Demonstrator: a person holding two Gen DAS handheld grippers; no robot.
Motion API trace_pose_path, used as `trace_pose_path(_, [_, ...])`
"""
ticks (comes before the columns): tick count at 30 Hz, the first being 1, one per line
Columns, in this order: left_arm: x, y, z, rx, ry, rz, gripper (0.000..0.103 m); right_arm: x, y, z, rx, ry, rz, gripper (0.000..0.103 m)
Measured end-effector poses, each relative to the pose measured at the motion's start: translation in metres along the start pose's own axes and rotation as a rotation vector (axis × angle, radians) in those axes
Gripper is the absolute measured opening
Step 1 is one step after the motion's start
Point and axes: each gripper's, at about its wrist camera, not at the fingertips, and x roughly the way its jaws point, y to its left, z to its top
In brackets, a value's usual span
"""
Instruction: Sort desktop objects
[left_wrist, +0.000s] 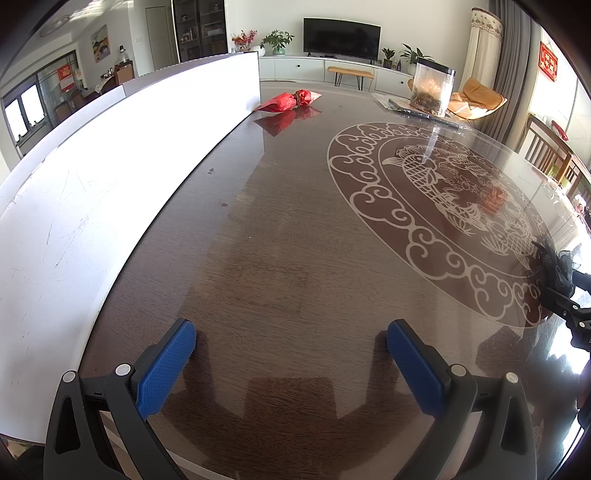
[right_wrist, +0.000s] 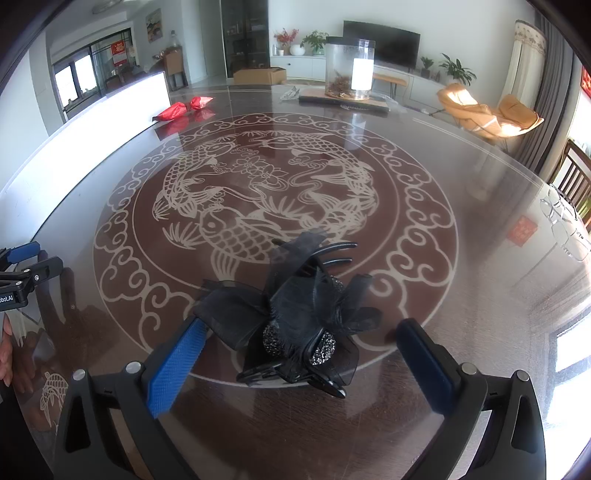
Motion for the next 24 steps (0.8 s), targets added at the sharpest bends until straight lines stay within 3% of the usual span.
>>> trace_pose_path(6, [0.0, 0.0, 0.0, 0.003, 0.002, -0.001, 0.103, 0.0, 0.0, 0.0, 0.0, 0.0, 0.0, 0.103])
trace_pose_path(10, [0.011, 0.001, 0.018, 0.068, 0.07, -0.034, 0.103, 0.0, 0.0, 0.0, 0.0, 0.0, 0.0, 0.103])
trace_pose_path(14, [0.026, 0.022, 0.047, 0.045, 0.063, 0.045, 0.103, 0.0, 0.0, 0.0, 0.0, 0.0, 0.0, 0.103])
trace_pose_path(17, [0.034, 0.039, 0.059, -0.014, 0.062, 0.012, 0.102, 0.0, 0.0, 0.0, 0.0, 0.0, 0.0, 0.103])
trace_pose_path(18, [0.035, 0.038, 0.061, -0.009, 0.063, -0.016, 0.102, 0.0, 0.0, 0.0, 0.0, 0.0, 0.0, 0.103])
trace_pose_path(24, [0.042, 0.036, 0.067, 0.004, 0.061, -0.02, 0.102, 0.0, 0.0, 0.0, 0.0, 0.0, 0.0, 0.103])
